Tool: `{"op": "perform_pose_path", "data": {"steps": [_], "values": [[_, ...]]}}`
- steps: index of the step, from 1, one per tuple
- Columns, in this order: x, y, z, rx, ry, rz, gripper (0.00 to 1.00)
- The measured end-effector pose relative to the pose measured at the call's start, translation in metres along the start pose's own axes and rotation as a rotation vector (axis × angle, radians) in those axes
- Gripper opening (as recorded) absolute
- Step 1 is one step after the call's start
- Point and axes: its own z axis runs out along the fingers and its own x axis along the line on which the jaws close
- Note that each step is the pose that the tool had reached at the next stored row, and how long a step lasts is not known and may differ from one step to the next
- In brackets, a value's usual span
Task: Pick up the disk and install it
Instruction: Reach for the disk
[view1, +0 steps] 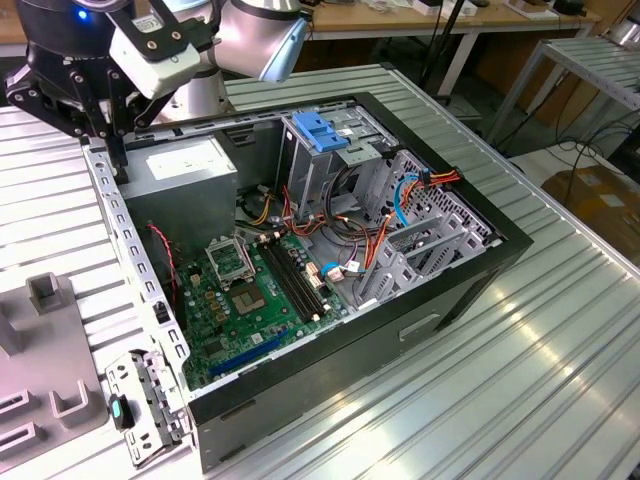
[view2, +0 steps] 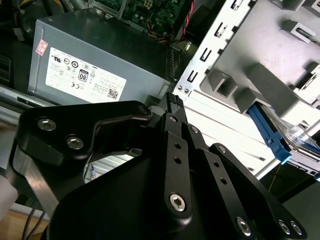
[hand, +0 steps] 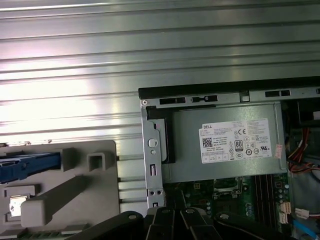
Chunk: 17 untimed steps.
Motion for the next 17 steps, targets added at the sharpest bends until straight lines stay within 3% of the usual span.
{"op": "perform_pose_path", "data": {"steps": [17], "values": [[0.0058,-0.0005,0.0000,0.0000,0.0000,0.000,0.11]]}}
